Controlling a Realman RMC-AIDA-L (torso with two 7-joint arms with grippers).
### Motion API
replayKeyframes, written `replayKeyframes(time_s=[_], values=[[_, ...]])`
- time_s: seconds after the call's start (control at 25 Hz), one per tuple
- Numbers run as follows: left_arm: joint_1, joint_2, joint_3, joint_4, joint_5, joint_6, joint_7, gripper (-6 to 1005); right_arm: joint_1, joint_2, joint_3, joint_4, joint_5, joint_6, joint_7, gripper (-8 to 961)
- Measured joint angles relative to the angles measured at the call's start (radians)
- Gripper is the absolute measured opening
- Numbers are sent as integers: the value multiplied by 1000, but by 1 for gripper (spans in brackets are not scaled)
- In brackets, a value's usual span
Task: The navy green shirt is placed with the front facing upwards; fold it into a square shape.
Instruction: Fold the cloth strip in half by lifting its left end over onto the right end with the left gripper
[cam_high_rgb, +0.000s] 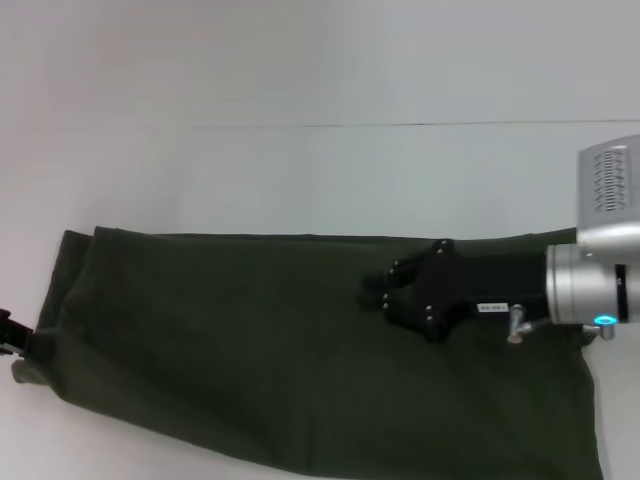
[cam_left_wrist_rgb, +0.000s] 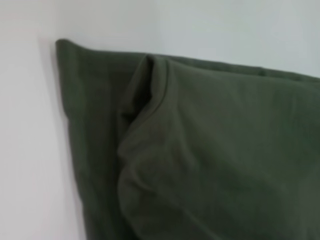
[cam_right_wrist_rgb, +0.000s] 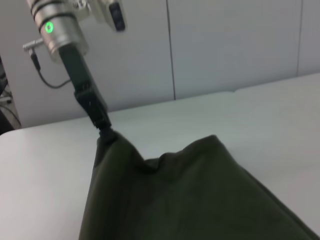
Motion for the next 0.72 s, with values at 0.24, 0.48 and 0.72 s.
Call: replayKeyframes(time_s=[0.24,0.48,0.72], values=[[11,1,-17,0,-30,44,46,33,25,1,-40,51,1,42,0,171],[24,1,-60,0,-100,129,110,34,53,3,-83,98,2,98,1,-1],[41,0,-76,-2,-194,169,133,34,81,8,-119,147,2,153,-2,-1]])
